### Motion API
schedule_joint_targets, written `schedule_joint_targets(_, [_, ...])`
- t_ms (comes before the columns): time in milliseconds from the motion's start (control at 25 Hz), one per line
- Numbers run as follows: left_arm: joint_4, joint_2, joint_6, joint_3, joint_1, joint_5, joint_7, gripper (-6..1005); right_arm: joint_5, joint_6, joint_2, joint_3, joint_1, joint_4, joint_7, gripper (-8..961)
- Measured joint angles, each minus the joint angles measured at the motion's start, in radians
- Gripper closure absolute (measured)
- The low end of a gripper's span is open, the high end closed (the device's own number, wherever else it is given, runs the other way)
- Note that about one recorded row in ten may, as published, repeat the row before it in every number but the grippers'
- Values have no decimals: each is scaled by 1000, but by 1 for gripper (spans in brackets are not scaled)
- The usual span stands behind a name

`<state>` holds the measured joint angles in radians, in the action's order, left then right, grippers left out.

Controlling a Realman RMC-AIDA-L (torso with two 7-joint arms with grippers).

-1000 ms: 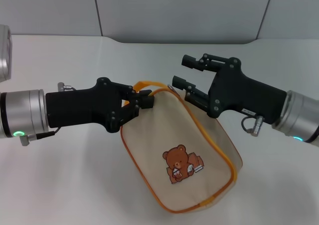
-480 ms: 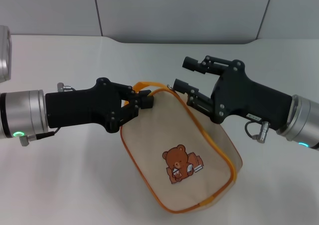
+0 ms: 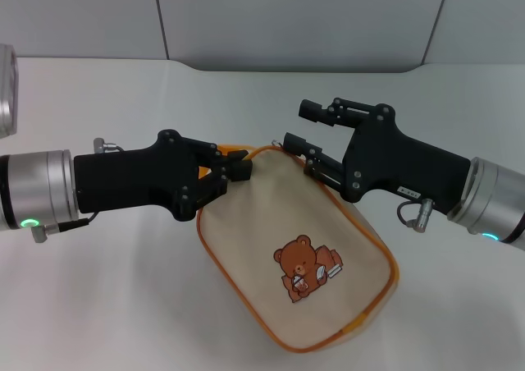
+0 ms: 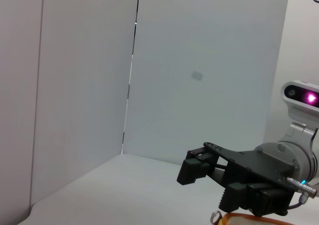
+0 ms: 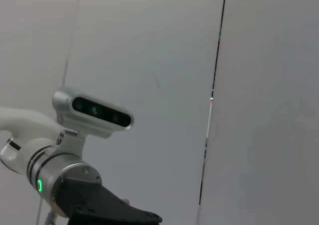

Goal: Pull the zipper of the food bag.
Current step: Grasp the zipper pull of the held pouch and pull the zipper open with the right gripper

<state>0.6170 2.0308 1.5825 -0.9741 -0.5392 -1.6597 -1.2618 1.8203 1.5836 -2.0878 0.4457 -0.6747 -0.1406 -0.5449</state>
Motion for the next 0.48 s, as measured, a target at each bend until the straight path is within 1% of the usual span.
schedule_joint_targets(160, [2,0,2,0,6,0,0,936,-1,-10,0,-1,1,-6,-21,507])
schedule_joint_targets(280, [3,0,4,0,8,0,1,936,-2,-54,0,-1,-5,-7,-32,507])
schedule_joint_targets(480, [4,-1,5,0,8,1,1,936,-13,-61,1,-2,-5,-7,-33,507])
